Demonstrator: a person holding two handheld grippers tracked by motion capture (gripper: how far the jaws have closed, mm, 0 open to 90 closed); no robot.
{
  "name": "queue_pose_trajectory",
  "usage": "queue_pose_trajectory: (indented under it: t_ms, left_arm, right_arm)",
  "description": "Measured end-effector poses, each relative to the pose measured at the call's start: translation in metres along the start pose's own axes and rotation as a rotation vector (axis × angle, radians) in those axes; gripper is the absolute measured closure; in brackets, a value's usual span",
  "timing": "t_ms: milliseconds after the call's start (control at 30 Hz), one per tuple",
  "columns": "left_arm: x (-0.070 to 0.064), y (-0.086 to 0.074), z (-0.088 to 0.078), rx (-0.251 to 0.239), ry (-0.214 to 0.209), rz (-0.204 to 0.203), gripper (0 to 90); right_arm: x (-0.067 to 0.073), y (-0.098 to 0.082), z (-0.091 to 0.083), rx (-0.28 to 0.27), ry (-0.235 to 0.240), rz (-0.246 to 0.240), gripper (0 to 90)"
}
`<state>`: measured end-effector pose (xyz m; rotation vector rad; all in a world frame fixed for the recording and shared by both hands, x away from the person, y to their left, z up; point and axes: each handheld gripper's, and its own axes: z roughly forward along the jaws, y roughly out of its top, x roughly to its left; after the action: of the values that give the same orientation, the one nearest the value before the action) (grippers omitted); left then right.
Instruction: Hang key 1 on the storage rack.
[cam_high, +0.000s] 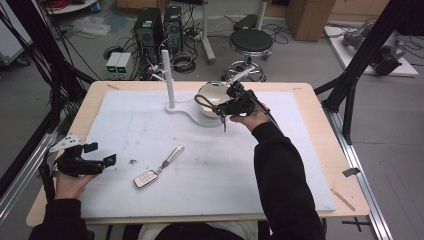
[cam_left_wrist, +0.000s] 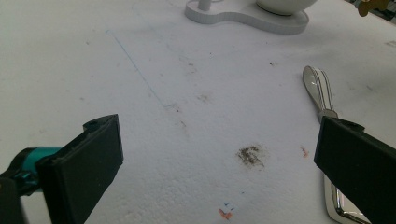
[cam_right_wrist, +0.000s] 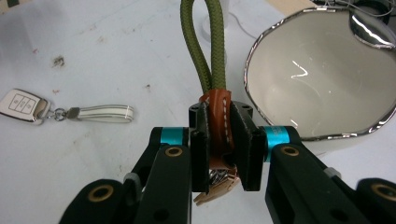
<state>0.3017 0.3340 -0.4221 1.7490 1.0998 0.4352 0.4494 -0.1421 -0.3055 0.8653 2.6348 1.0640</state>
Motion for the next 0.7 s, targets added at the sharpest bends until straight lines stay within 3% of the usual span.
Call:
queue_pose_trajectory:
  t_ms: [300,500,700]
  left_arm:
    - [0.000,0.000,0.001,0.002,0.001,-0.001,1.7]
    - [0.000,0.000,0.001,0.001,-0.002,-0.001,1.7]
    - [0.001,0.000,0.000,0.000,0.000,-0.001,1.7]
  right_arm:
    - [0.002,0.026,-0.005,-0.047,0.007,0.011,78.1]
    - [0.007,0.046,-0.006,-0.041,-0.007,0.006,78.1]
    - [0.009,0.061,-0.006,-0.057,0.008,0.003,78.1]
